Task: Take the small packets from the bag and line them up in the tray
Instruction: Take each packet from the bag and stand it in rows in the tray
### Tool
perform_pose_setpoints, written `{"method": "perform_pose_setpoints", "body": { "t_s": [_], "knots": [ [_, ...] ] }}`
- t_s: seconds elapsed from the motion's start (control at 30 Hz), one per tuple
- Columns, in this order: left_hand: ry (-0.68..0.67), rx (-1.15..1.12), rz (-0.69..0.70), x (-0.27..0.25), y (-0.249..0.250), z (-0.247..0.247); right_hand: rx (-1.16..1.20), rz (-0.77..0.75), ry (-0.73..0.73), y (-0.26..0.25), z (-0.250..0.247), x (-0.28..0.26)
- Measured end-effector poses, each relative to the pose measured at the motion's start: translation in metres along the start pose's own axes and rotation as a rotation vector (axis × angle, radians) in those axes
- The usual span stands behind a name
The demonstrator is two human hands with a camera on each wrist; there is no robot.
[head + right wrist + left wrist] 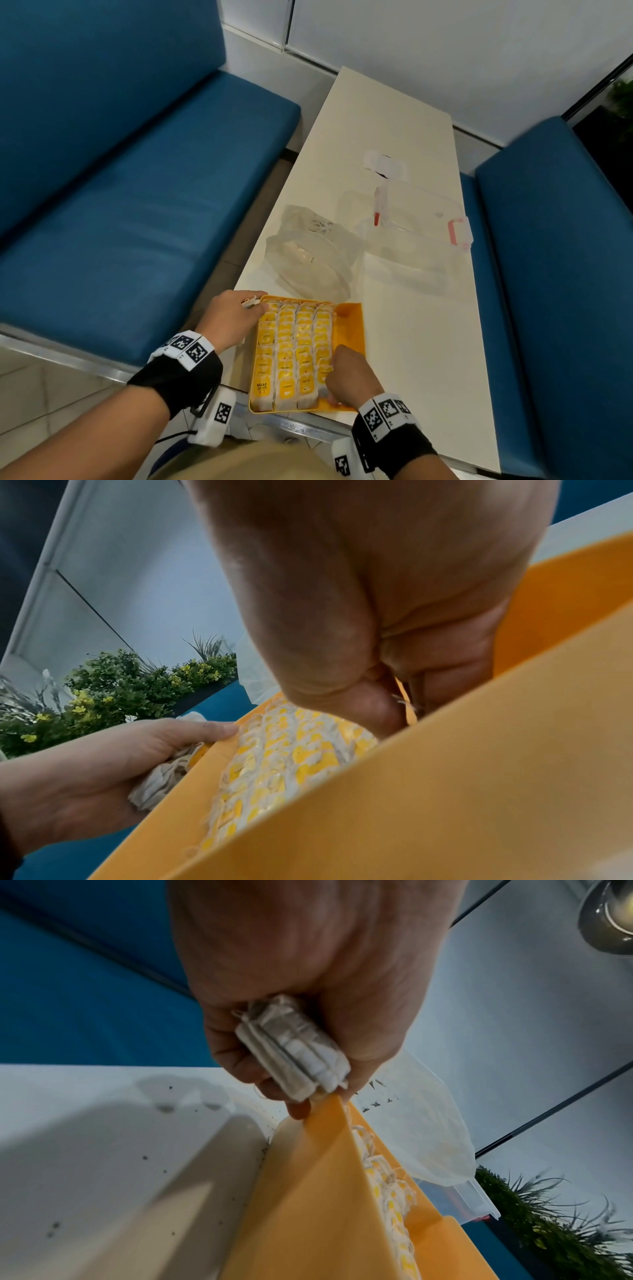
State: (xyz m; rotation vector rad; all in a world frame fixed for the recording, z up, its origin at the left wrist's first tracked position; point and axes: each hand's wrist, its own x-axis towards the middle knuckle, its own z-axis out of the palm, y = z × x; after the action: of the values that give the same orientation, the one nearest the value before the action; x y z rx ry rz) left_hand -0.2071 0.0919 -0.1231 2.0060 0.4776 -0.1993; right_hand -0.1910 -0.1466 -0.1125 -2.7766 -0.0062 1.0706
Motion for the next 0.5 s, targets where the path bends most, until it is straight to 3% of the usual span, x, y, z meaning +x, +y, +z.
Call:
{"method": "perform_pose_setpoints", "body": {
  "t_s": [0.5],
  "knots": [
    [-0.027,-0.036,-0.046,0.0045,-0.0079,-0.0024,0.127,0.013,0.04,-0.0052,-0.0004,-0.0018]
  ]
}}
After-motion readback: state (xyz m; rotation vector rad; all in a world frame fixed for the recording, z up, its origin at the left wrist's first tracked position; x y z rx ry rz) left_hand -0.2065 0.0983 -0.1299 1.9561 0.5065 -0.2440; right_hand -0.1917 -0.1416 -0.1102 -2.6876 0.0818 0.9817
